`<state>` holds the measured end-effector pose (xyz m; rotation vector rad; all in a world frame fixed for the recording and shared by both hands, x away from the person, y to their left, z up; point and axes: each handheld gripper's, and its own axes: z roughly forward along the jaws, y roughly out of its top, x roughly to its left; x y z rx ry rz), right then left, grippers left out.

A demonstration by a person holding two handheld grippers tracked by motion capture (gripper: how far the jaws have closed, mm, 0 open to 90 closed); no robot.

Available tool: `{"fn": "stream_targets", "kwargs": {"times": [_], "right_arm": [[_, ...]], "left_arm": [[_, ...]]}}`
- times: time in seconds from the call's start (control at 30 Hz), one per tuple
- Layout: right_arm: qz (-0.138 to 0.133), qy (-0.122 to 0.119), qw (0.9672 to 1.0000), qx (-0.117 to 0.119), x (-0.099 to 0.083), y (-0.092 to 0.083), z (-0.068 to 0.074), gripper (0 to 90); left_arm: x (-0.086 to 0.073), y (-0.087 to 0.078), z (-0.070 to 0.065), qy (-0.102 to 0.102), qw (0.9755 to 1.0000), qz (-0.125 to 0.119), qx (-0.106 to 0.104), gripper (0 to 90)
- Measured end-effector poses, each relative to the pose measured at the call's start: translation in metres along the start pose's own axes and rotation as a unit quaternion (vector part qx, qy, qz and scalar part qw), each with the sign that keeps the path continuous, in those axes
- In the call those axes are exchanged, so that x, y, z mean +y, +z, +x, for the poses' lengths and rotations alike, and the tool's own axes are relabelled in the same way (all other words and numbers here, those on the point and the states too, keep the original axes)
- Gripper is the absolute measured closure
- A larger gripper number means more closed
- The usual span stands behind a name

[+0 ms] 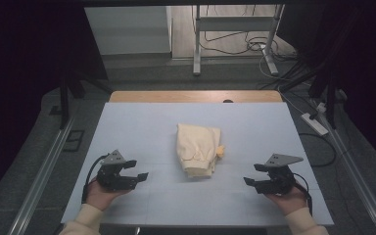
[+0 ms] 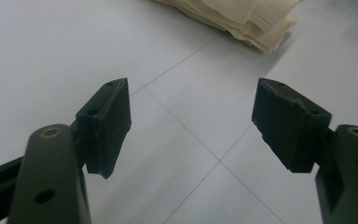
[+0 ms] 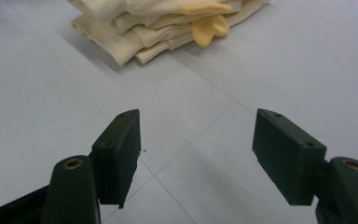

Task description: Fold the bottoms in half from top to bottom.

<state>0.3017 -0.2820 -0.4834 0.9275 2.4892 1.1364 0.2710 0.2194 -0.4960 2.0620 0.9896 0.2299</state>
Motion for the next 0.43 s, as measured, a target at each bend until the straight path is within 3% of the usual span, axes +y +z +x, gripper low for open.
{"fn": "stream_targets", "kwargs": {"times": [0.43], "right_arm": [[0.006, -0.003, 1.0, 0.0, -0.0006, 0.0024, 0.0006, 32.0]], "left_arm": [[-0.0009, 0.0007, 0.0016, 0.002, 1.0, -0.003, 0.003, 28.2]]}}
